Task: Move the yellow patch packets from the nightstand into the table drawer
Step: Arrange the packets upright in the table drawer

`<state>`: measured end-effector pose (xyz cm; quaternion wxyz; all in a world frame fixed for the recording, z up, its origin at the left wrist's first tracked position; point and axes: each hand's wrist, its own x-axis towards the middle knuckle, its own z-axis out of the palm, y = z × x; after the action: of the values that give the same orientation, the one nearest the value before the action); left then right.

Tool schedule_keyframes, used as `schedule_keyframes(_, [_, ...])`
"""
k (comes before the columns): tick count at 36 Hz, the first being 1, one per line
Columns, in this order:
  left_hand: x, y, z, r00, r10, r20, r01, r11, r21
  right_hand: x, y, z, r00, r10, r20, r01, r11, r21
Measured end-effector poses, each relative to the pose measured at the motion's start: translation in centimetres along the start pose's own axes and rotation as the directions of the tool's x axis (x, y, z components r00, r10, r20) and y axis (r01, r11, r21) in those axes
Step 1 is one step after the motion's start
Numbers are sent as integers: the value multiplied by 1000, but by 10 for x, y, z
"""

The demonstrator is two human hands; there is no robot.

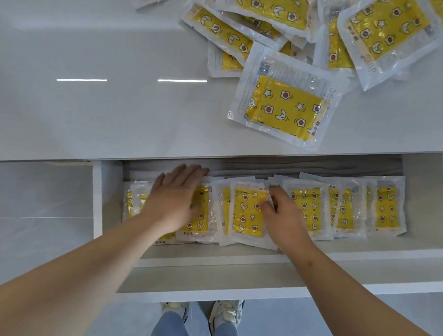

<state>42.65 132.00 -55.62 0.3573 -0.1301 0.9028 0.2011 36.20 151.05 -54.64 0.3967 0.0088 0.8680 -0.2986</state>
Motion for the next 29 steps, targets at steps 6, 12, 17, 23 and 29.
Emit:
schedule_keyframes(6, [3, 18, 17, 1000, -19, 16, 16, 991, 133, 6, 17, -20, 997, 40, -67, -40, 999, 7])
schedule_keyframes(12, [5, 39, 20, 976, -95, -197, 64, 985, -159, 10, 30, -33, 983, 93, -156, -124, 970, -207])
schedule_keyframes(17, [15, 57, 21, 1000, 10, -5, -10, 997, -77, 8, 25, -36, 986, -9, -167, -92, 806, -585])
schedule_keyframes(23, [19, 62, 23, 999, 51, -1, -50, 997, 60, 18, 23, -33, 981, -112, 157, 191, 679, -709])
schedule_keyframes(29, [22, 57, 21, 987, 157, 21, -158, 984, 83, 33, 18, -33, 958, -55, 281, 248, 648, -720])
